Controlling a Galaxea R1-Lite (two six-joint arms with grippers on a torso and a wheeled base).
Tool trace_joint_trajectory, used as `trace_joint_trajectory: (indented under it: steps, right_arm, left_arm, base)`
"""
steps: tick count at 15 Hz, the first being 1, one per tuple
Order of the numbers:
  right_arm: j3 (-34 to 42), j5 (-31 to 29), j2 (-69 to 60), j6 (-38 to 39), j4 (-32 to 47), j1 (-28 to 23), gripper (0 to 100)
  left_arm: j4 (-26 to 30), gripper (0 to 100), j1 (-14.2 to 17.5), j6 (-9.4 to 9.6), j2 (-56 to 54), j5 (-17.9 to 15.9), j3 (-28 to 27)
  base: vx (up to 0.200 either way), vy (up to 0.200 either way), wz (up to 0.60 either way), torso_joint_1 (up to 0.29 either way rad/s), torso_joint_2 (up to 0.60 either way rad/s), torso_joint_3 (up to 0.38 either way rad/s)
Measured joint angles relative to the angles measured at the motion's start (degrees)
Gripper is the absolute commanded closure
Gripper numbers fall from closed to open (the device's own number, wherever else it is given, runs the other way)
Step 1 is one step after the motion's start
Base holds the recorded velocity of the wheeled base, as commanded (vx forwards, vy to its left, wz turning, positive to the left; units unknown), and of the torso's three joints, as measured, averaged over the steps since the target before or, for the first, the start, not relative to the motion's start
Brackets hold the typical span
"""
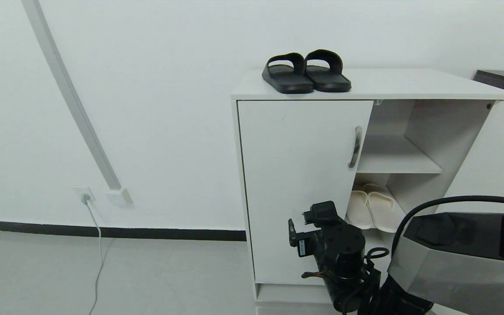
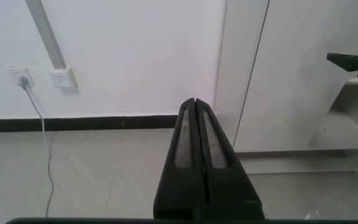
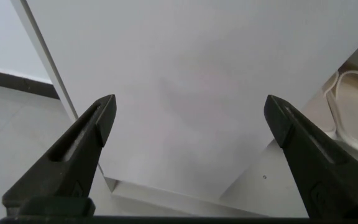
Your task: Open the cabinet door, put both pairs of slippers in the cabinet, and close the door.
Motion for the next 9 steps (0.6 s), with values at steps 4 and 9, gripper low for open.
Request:
trace_joint_trajectory:
  steps: [4,9]
  right_arm:
    - [0.02,0.01,0.05,0.00,0.05,0.04,0]
    - [0.05,0.00,0.05,0.00,0.05,0.04,0]
  left_arm:
    - [-0.02,100,0.00,0.00,0.00,0.02,0.00]
    - [0.00,100,0.00,0.00,0.00,0.00,0.00]
  base:
    - [0.000,0.000,0.00,0.111,-0.45,-0.342]
    - [0.000,0.000,0.00,0.147,-0.47,-0.328]
